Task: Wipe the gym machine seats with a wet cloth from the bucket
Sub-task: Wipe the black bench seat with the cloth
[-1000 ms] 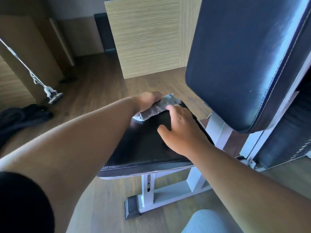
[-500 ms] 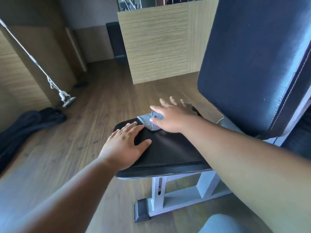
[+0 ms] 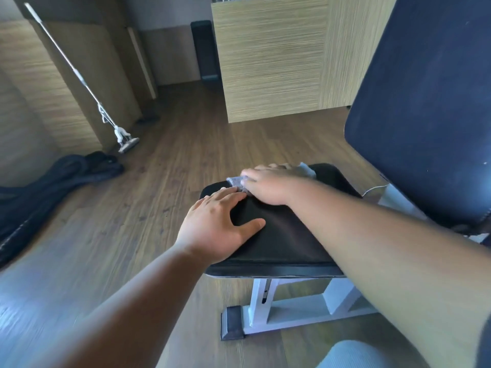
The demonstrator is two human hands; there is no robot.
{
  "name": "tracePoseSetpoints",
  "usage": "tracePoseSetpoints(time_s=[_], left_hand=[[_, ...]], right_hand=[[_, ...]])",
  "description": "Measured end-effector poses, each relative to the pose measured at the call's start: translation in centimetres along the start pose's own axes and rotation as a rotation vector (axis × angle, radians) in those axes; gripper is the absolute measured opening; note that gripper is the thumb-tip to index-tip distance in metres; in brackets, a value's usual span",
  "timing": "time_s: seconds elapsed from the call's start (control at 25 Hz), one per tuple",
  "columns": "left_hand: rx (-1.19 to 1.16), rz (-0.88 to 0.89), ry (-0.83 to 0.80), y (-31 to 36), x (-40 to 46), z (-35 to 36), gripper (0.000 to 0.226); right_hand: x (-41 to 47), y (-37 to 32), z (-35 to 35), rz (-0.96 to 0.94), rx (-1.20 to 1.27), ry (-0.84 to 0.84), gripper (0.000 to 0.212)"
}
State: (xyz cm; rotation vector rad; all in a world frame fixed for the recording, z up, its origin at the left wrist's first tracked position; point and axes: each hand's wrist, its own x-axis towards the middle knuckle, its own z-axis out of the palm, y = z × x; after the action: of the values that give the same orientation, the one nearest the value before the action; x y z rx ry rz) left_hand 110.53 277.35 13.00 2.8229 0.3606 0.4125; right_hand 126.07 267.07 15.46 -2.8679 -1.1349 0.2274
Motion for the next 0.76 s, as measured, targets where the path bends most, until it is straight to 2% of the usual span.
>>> tracePoseSetpoints(time_s=[0.08, 0.12, 0.24, 0.28, 0.4, 0.52, 0.64, 0.76], left_hand=[[-0.015, 0.008, 0.023, -0.2, 0.1, 0.2, 0.068], [-0.019, 0.009, 0.028, -0.3, 0.2, 0.3, 0.067], [-0.032, 0.014, 0.031, -0.5, 0.5, 0.5, 0.066], [-0.04, 0.013, 0.032, -0.6, 0.4, 0.6, 0.065], [-0.065, 0.024, 0.043, -0.7, 0.5, 0.6, 0.06], [-0.089, 0.029, 0.056, -1.0, 0.8, 0.8, 0.049], [-0.085, 0.027, 0.058, -1.0, 0.6, 1.0, 0.045], [-0.086, 0.01, 0.057, -0.9, 0.6, 0.9, 0.045]], right_hand=[[-0.7, 2.3, 0.5, -0.062, 0.046, -0.038, 0.054], [-0.6, 4.3, 0.7, -0.022, 0.047, -0.059, 0.058], [-0.5, 7.1, 0.9, 0.267, 0.034, -0.078, 0.064], [-0.8, 6.6, 1.0, 0.302, 0.029, -0.072, 0.063], [-5.4, 3.7, 1.9, 0.142, 0.012, 0.016, 0.059], [-13.9, 3.7, 3.6, -0.02, -0.049, 0.076, 0.064], [-16.1, 6.0, 3.9, 0.035, -0.011, 0.038, 0.063], [-9.9, 6.4, 2.7, 0.143, 0.031, 0.049, 0.065]])
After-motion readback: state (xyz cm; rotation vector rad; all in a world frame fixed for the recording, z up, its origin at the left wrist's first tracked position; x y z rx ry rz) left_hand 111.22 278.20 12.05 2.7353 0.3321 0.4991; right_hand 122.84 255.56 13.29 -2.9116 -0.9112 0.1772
